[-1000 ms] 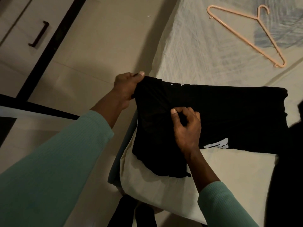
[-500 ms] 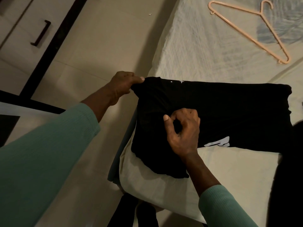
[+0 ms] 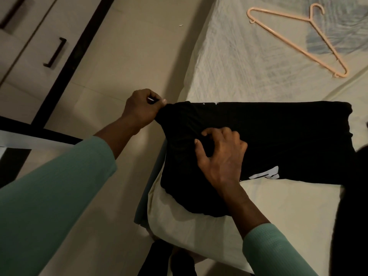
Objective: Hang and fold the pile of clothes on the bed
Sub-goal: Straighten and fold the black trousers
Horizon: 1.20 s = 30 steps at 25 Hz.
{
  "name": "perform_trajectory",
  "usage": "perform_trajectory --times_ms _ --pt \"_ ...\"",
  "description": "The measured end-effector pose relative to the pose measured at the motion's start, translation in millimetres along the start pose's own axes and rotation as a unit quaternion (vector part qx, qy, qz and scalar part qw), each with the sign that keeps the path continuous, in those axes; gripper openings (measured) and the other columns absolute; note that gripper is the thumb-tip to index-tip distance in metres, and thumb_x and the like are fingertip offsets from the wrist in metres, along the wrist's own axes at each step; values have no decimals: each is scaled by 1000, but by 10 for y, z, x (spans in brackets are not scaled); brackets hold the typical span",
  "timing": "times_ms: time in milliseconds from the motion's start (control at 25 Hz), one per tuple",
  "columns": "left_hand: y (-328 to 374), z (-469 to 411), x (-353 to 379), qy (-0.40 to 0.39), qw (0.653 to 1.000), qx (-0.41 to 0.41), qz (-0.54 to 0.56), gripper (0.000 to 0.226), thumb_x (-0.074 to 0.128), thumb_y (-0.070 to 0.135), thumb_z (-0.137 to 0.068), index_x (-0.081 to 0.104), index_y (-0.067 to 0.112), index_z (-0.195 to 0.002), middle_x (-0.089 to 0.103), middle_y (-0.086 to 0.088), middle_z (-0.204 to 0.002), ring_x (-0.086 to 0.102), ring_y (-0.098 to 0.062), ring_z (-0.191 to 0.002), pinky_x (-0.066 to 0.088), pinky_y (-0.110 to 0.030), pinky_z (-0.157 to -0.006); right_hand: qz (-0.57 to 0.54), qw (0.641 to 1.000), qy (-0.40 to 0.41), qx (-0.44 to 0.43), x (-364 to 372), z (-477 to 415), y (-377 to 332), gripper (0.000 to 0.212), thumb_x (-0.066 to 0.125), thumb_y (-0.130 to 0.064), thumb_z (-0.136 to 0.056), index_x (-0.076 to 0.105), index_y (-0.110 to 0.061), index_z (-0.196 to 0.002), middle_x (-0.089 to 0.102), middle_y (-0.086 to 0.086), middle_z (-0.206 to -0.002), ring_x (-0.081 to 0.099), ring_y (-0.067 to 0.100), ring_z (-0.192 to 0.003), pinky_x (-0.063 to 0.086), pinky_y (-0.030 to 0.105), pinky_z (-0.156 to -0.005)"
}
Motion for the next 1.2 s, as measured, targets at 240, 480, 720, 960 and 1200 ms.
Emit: perform_trajectory --times_ms 240,480,720,960,1200 --pt "279 218 137 -72 943 266 -188 44 68 9 -85 64 29 -125 56 0 -131 57 -14 -116 48 -33 -95 -36 996 -30 -74 -93 -58 -162 16 63 -32 -93 71 -26 -105 61 -6 -102 51 16 -105 32 33 -92" --pt "285 426 -82 19 952 244 -183 28 68 12 -84 64 22 -110 63 3 -111 64 -17 -94 56 -41 -78 -79 988 -117 -58 -162 32 59 41 61 -38 -85 63 -26 -124 57 -7 -120 49 13 -118 33 32 -100" --pt "109 1288 186 -110 955 222 -161 58 73 64 -74 61 36 -124 58 14 -116 61 -3 -87 49 -19 -71 -237 968 -74 46 -352 52 376 7 72 -19 -94 71 -26 -95 68 -6 -97 64 11 -98 55 42 -92" --pt "182 1514 292 -76 889 366 -263 32 70 17 -90 70 21 -121 53 -1 -137 58 -9 -73 54 -27 -63 -174 964 -202 5 -369 28 362 11 67 -40 -98 71 -32 -104 68 -13 -102 65 4 -96 56 39 -88" --pt "207 1624 19 -20 923 344 -174 7 69 11 -87 70 9 -93 63 -4 -123 62 -7 -69 46 -10 -63 -22 973 -205 -105 -275 149 258 19 74 -40 -92 70 -31 -108 50 -9 -110 55 12 -98 52 37 -88"
Point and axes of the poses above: each hand's wrist, its own z-axis away from the middle knuckle, its own x-axis out of the palm, y = z × x, the point moved 7 cm from there along -z, towards the middle knuckle
